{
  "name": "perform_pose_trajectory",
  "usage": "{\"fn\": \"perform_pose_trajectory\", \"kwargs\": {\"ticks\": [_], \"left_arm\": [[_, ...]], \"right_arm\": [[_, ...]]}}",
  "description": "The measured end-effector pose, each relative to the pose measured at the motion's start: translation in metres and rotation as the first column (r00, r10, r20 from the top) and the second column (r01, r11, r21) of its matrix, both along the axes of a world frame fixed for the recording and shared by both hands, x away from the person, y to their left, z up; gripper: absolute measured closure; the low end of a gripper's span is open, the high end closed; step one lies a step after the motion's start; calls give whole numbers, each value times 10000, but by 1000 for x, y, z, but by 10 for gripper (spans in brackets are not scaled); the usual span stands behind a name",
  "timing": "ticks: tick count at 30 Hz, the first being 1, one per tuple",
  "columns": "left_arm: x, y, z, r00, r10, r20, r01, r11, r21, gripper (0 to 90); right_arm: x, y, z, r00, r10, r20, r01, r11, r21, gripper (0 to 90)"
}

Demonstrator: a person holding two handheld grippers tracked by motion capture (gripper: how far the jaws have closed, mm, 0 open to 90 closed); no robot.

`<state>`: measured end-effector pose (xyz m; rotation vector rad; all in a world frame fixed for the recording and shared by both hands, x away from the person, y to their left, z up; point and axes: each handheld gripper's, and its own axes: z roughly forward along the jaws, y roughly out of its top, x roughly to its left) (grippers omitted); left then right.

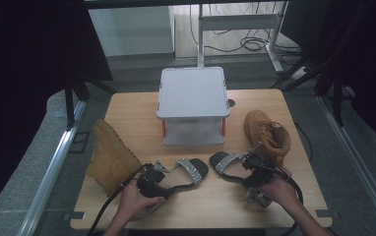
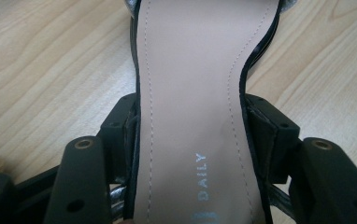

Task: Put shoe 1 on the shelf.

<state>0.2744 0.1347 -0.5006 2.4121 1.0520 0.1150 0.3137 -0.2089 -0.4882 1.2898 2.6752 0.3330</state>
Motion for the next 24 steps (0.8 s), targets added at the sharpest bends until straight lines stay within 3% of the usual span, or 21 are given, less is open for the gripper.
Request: {"fn": "perform_pose_trajectory", "kwargs": {"ticks": [12, 14, 16, 19, 24], "left_arm": [[11, 9, 9, 9951, 981, 110, -974, 9940, -487, 421], [14, 7, 11, 9898, 1416, 129, -1406, 9883, -591, 421], [16, 6, 13, 9871, 1586, 196, -1573, 9860, -560, 421], [21, 5, 15, 9814, 1907, 213, -1883, 9784, -849, 420], [31, 4, 18, 9635, 2654, 359, -2612, 9608, -927, 420]], "right_arm": [[-2, 8, 11, 9978, -657, 68, 646, 9919, 1097, 425], [0, 12, 14, 9960, -895, -1, 887, 9866, 1373, 425], [1, 15, 17, 9954, -960, 20, 947, 9842, 1494, 425], [4, 18, 20, 9927, -1179, 241, 1128, 9813, 1559, 426], [12, 21, 21, 9851, -1698, 259, 1618, 9681, 1915, 426]]}}
